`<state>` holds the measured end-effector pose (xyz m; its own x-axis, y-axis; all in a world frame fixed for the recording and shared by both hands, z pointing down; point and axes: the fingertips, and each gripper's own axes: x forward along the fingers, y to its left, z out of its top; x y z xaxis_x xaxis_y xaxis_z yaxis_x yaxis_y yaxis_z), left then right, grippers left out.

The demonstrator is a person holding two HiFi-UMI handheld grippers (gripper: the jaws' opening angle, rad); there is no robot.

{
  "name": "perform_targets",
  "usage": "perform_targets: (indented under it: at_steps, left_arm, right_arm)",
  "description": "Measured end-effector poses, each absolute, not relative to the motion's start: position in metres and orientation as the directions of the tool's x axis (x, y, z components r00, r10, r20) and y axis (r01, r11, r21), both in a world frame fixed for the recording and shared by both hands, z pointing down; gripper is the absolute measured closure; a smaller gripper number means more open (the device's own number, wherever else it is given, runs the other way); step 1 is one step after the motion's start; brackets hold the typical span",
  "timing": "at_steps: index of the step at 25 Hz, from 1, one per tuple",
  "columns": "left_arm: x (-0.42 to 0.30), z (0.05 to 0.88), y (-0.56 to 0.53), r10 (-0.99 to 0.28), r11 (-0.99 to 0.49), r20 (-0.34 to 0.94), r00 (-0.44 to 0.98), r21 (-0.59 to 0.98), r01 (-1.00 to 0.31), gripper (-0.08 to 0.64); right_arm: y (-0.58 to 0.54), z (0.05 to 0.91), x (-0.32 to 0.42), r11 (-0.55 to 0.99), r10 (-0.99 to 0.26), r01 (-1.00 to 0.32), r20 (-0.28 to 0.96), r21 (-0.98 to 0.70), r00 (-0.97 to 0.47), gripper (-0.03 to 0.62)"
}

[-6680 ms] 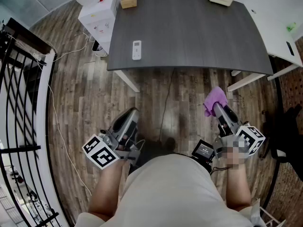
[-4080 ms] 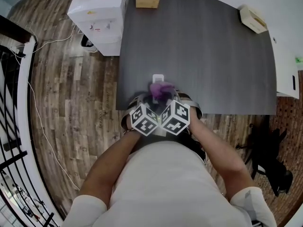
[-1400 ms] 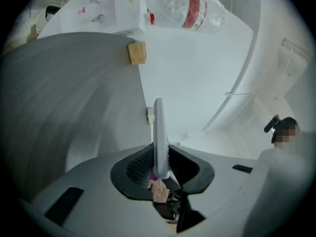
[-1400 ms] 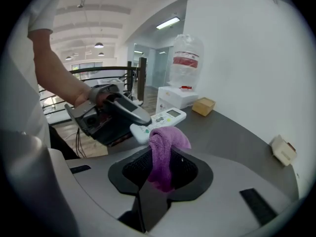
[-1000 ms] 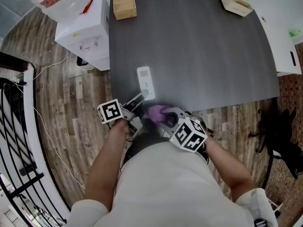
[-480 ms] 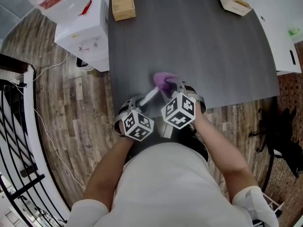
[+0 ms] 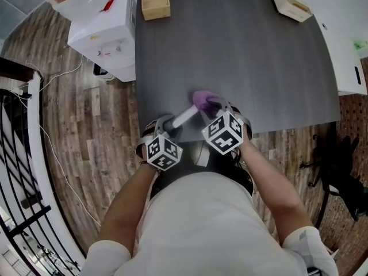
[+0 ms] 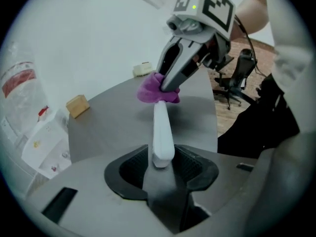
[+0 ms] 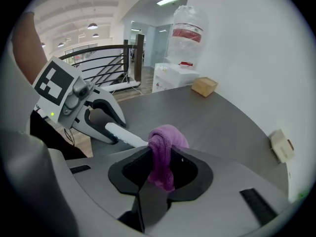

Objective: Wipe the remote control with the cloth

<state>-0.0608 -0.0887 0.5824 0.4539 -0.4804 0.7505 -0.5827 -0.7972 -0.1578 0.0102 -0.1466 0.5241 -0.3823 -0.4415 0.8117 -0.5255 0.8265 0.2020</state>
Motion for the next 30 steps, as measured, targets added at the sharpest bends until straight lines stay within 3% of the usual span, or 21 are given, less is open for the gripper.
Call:
perform_targets:
  at_steps: [2, 7, 11, 15, 21, 26, 30]
  left_arm:
    - [-0.059, 0.581, -0.091, -0.459, -0.814, 0.758, 0.464, -0.151, -0.561, 0.443]
    - [-0.045, 0.540, -0.102, -0.565, -0.802, 0.671, 0.481, -0.307, -0.513, 0.451]
    - [-0.026, 0.525, -0.102, -0.578, -0.810, 0.653, 0.489, -0.389, -0.438, 0.454]
    - [-0.020, 0.523, -0.103, -0.575, -0.815, 0.672, 0.467, -0.420, -0.398, 0.454]
    - [-0.023, 0.537, -0.100, -0.550, -0.819, 0.711, 0.437, -0.358, -0.448, 0.454]
    - [-0.034, 0.547, -0.098, -0.534, -0.799, 0.717, 0.449, -0.253, -0.545, 0.459]
    - [-0.044, 0.539, -0.100, -0.551, -0.775, 0.703, 0.449, -0.233, -0.587, 0.459]
  right_arm:
    - [-0.146, 0.525, 0.015, 0.816, -0.435, -0.550, 0.815, 0.178, -0.382, 0.488]
    - [-0.158, 0.527, 0.033, 0.792, -0.461, -0.567, 0.831, 0.227, -0.312, 0.488]
    - [-0.153, 0.528, 0.034, 0.815, -0.462, -0.499, 0.851, 0.295, -0.250, 0.489]
    - [-0.130, 0.510, 0.009, 0.868, -0.415, -0.416, 0.856, 0.271, -0.307, 0.489]
    - [-0.086, 0.483, -0.033, 0.903, -0.287, -0.424, 0.829, 0.067, -0.480, 0.491]
    - [-0.061, 0.475, -0.049, 0.851, -0.154, -0.472, 0.749, -0.231, -0.645, 0.491]
    - [-0.085, 0.465, -0.025, 0.792, -0.248, -0.559, 0.708, -0.244, -0.661, 0.489]
